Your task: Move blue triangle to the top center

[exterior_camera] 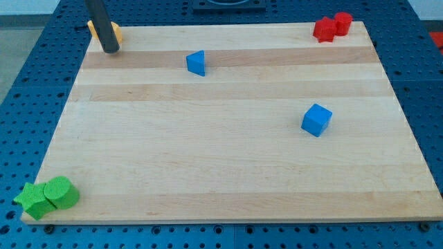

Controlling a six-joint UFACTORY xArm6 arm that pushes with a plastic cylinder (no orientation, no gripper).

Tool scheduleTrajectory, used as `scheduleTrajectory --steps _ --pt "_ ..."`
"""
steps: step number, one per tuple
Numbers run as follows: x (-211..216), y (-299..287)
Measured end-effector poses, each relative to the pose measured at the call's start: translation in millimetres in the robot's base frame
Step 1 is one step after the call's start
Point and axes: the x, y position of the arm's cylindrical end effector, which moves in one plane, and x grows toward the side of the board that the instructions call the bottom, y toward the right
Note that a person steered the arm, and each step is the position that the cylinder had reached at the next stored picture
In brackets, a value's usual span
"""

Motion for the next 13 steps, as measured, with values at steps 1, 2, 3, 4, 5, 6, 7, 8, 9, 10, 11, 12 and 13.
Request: scheduleTrajectory --steps 1,2,3,4,5,6,7,8,9,10,11,12,13 --pt "6.0 18.9" --pt "6.0 34.0" --pt "6.0 51.1" --pt "6.0 63.2" --pt "7.3 68.4" --pt "25.7 68.4" --pt "47.7 68.3" --pt "61.5 82.0" --pt "75.3 104.3" --pt "86.9 112.8" --pt "89.1 130.4" --pt "89.0 147.6" --pt "85.3 156.2"
